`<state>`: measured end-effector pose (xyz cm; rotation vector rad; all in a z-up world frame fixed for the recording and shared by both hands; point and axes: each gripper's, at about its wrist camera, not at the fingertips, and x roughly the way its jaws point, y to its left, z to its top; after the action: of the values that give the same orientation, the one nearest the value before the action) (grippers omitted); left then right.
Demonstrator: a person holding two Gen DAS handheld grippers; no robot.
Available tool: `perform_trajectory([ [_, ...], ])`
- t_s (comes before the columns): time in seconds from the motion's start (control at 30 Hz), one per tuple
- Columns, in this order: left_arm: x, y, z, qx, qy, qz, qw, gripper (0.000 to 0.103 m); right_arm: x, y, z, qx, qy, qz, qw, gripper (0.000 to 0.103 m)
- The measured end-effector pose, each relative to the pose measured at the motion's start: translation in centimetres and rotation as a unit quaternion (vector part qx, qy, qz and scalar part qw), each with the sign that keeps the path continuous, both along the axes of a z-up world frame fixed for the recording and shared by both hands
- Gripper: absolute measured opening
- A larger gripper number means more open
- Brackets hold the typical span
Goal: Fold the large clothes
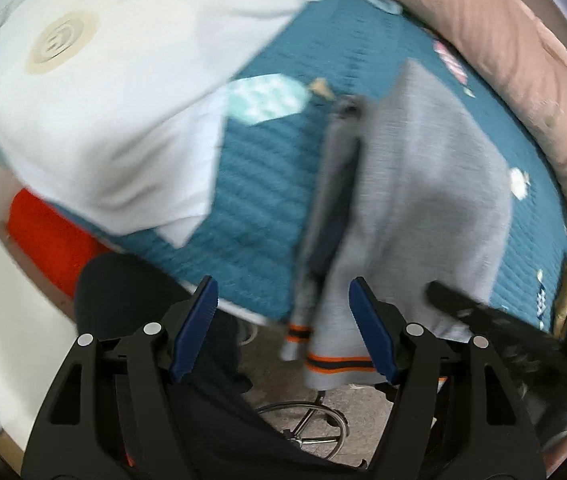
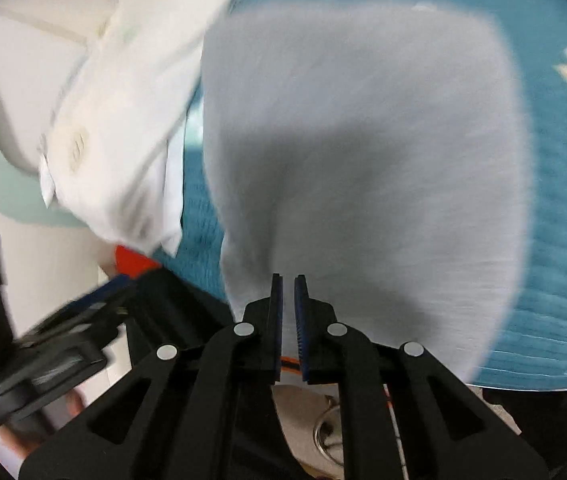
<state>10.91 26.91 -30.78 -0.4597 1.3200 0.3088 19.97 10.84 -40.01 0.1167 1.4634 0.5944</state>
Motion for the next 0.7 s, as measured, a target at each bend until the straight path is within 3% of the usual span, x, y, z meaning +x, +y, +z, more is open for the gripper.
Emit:
perform_trajectory([
  [0.1,1.9,-2.3,-0.7,-0.017,-0.014,-0.039,0.999,0.069,1.0,-2.7,0.7,-0.06,-0.026,-0.037,0.997,0.008],
  [0.17,3.0,-3.3,-1.9,-0.031,-0.012,-0.056,0.9979,0.069,1.8,-4.3,-0.9,-0.059,0.001,-0.057,0.997,0.002],
  [0.27,4.8,-3.8,-5.6,-0.033,0.026,-0.053,0.9977,0.069,2.6,-6.0,-4.0,-0.041,0.036,-0.092,0.994,0.0],
  [0.4,5.4,-2.4,-9.3,-0.048,0.048,-0.028,0.9973,0.088,3.4,-7.1,-6.3,-0.004,0.065,-0.124,0.99,0.0],
  [0.53,5.4,-1.7,-8.8,-0.062,0.053,-0.028,0.9963,0.086,3.7,-7.3,-4.7,0.002,0.082,-0.118,0.99,0.0],
  [0.57,5.4,-1.5,-8.2,-0.059,0.053,-0.028,0.9964,0.081,3.8,-7.1,-3.8,0.005,0.081,-0.117,0.99,0.006],
  [0.6,5.4,-1.5,-7.3,-0.064,0.05,-0.029,0.9963,0.07,4.1,-7.4,-2.6,0.008,0.071,-0.116,0.991,0.006],
  [0.7,6.0,-1.6,-3.9,-0.088,0.015,-0.043,0.9951,0.068,5.4,-7.2,1.2,0.015,0.024,-0.109,0.994,0.006],
])
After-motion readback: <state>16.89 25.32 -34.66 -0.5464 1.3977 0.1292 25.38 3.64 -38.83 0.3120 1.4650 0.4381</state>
